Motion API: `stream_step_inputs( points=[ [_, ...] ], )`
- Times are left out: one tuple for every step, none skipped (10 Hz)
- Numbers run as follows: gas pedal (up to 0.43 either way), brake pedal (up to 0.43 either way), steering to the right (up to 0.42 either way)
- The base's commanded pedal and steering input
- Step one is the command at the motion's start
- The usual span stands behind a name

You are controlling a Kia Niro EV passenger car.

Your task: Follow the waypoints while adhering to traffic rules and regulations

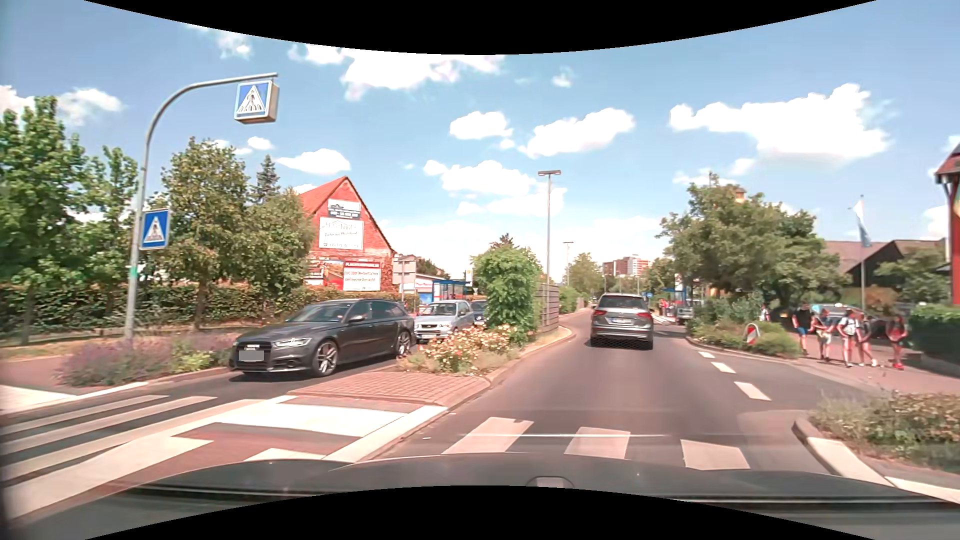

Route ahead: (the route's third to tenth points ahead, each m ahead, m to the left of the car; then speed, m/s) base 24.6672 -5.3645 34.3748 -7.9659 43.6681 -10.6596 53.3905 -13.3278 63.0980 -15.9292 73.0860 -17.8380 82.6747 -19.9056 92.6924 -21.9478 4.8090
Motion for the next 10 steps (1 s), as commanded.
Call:
stream_step_inputs(
  points=[
    [0.24, 0.0, 0.355],
    [0.24, 0.0, 0.324],
    [0.24, 0.0, 0.289],
    [0.24, 0.0, 0.232],
    [0.24, 0.0, 0.177],
    [0.24, 0.0, 0.136],
    [0.24, 0.0, 0.085],
    [0.24, 0.0, 0.048],
    [0.24, 0.0, 0.032],
    [0.24, 0.0, 0.018]
  ],
)
